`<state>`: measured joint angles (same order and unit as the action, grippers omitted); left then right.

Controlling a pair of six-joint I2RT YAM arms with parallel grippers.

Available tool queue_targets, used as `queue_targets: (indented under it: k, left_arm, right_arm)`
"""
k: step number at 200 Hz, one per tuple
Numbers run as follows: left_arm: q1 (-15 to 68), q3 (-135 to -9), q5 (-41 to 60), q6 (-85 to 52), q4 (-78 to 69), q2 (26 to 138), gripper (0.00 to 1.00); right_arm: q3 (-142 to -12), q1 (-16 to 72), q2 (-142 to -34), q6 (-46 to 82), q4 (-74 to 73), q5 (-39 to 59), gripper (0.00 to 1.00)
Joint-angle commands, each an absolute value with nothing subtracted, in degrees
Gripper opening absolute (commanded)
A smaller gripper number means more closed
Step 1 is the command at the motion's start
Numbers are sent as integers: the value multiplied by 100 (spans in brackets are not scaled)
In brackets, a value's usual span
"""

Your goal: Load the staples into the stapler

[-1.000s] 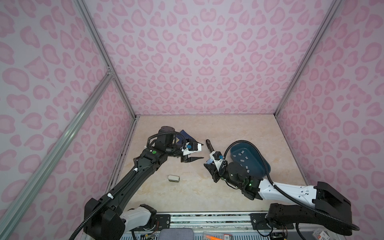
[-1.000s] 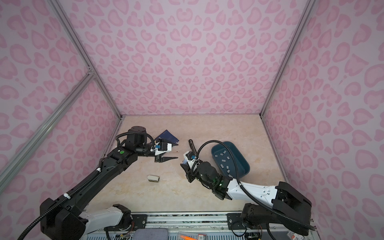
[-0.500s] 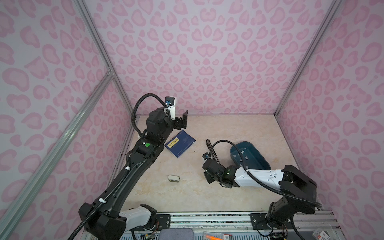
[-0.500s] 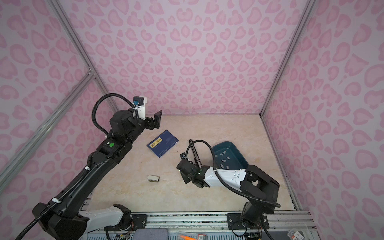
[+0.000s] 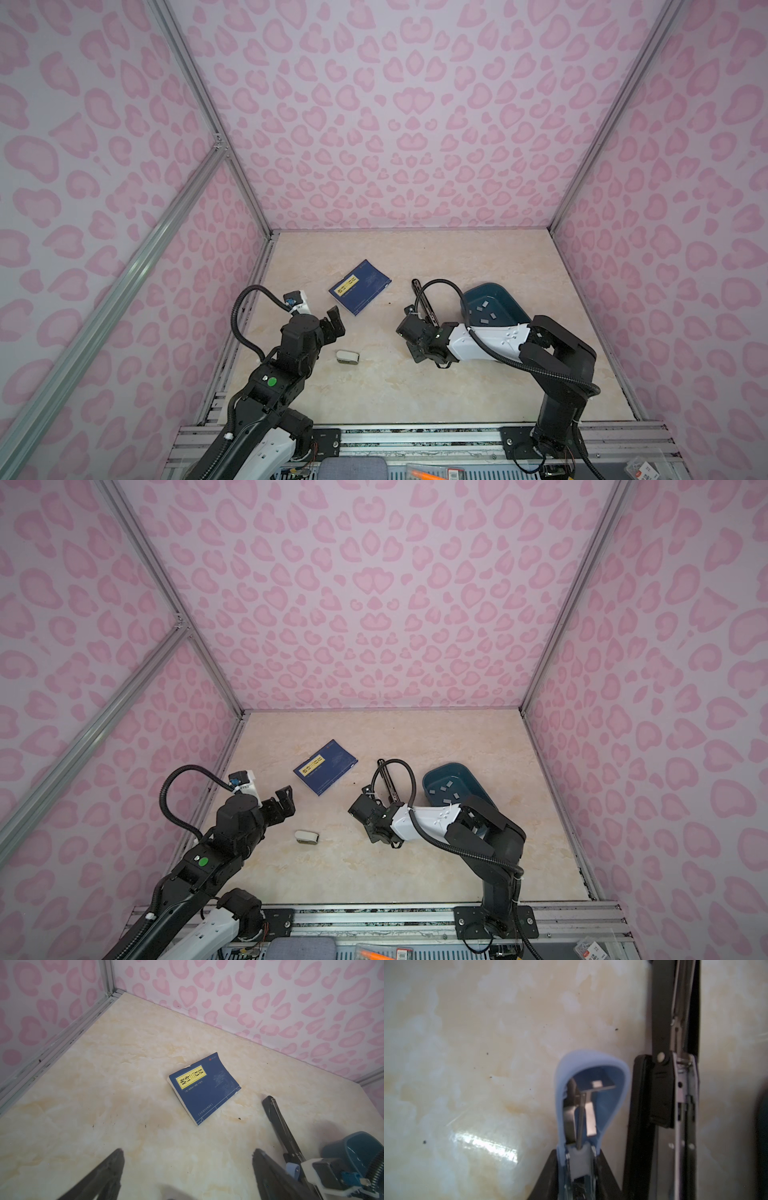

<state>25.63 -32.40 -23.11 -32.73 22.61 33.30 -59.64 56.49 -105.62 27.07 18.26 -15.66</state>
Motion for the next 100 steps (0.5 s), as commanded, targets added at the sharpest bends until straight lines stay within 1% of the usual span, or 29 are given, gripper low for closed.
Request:
queue_targets:
  k: [1,24,46,62,100]
  left_arm:
    - [2568,-3063,-2417,-3856,2423,2976,97]
    - [2572,-3134,-2531,-4201,2871,3205,98]
    - [2571,-3265,-2681,-4424,3605,3625,98]
    - [2567,-3222,-2772,-4511,3845,3779,98]
    - [2572,-2961,-3001,-4337,3954,3612,99]
  right_arm:
    - [-6005,5631,-10749,2813,2177,-1521,24]
    - [-6007,5588,-10702,2832,2124,-1546,26]
    - [-5993,5585,-10593,2846,2114,-1639,34]
    - [-5996,5574,-10541,2826,2097,-1661,38]
    - [-6036,5601,-10327,2770,2074,-1729,47]
